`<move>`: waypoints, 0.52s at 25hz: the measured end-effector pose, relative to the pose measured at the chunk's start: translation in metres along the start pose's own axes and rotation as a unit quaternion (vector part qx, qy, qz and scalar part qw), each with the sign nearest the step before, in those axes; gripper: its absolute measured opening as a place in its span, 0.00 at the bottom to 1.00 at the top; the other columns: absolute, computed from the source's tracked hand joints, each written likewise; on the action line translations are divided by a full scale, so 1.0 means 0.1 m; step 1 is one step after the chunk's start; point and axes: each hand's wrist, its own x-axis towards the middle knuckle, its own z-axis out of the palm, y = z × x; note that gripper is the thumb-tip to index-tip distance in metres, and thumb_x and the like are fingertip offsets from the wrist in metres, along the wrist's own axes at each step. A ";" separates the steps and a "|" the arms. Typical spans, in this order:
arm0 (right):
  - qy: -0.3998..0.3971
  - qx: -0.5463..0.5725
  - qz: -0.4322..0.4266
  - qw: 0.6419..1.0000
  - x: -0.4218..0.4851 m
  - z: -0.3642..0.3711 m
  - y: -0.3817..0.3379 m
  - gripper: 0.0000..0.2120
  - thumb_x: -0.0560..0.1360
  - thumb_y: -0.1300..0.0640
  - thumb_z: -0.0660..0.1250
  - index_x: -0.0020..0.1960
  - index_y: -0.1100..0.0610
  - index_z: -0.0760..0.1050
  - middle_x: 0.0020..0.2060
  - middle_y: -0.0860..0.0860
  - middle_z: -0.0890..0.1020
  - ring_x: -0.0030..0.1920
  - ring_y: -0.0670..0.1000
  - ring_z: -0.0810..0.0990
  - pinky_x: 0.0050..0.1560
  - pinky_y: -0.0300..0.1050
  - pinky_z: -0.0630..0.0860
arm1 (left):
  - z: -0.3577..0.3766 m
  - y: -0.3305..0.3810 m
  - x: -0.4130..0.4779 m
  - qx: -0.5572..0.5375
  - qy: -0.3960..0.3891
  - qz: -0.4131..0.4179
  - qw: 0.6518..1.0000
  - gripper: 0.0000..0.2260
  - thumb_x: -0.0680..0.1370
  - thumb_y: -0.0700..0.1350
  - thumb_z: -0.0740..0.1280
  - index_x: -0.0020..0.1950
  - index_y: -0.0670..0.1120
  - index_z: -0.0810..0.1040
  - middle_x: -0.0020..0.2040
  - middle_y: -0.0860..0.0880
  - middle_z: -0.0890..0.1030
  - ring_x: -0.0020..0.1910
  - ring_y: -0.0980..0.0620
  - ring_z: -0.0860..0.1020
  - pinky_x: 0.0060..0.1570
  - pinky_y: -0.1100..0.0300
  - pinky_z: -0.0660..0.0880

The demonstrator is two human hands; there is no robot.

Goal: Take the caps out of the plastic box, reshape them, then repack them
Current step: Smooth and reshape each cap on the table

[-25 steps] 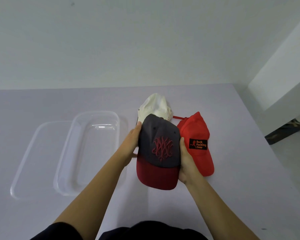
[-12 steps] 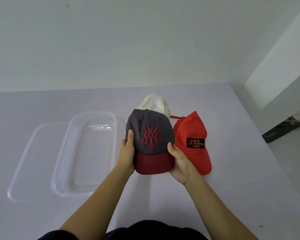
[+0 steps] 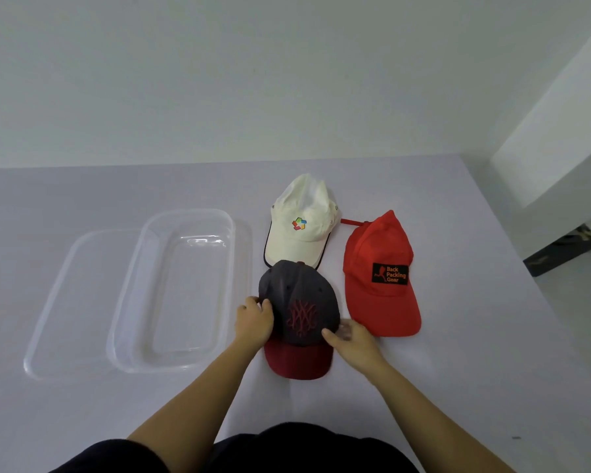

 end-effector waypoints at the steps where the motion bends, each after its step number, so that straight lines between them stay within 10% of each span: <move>1: 0.017 -0.062 -0.016 0.998 0.03 -0.04 -0.02 0.28 0.73 0.48 0.68 0.68 0.59 0.67 0.64 0.56 0.73 0.60 0.54 0.75 0.59 0.47 0.72 | -0.02 0.04 0.00 0.046 0.034 0.029 0.998 0.21 0.80 0.45 0.57 0.71 0.40 0.62 0.68 0.38 0.67 0.61 0.41 0.71 0.57 0.51 0.70; 5: 0.076 -0.080 -0.085 0.990 0.18 -0.21 -0.25 0.22 0.78 0.55 0.61 0.70 0.59 0.65 0.66 0.56 0.72 0.61 0.53 0.74 0.60 0.46 0.72 | -0.19 0.27 0.04 0.019 0.065 0.093 0.993 0.22 0.79 0.40 0.58 0.73 0.41 0.62 0.71 0.41 0.68 0.67 0.43 0.70 0.63 0.53 0.68; 8: 0.014 -0.023 -0.049 0.998 0.29 -0.28 -0.49 0.21 0.80 0.54 0.57 0.71 0.58 0.62 0.66 0.53 0.71 0.44 0.47 0.79 0.42 0.39 0.74 | -0.32 0.35 0.17 -0.003 -0.057 0.078 0.995 0.20 0.81 0.46 0.55 0.73 0.47 0.62 0.66 0.46 0.72 0.54 0.48 0.76 0.52 0.54 0.73; 13: -0.086 0.063 0.023 0.994 0.44 -0.21 -0.56 0.09 0.79 0.53 0.59 0.52 0.59 0.71 0.35 0.50 0.70 0.31 0.45 0.68 0.32 0.37 0.67 | -0.35 0.35 0.24 0.010 -0.123 0.092 0.988 0.13 0.82 0.48 0.54 0.60 0.45 0.74 0.40 0.47 0.76 0.32 0.54 0.73 0.33 0.63 0.69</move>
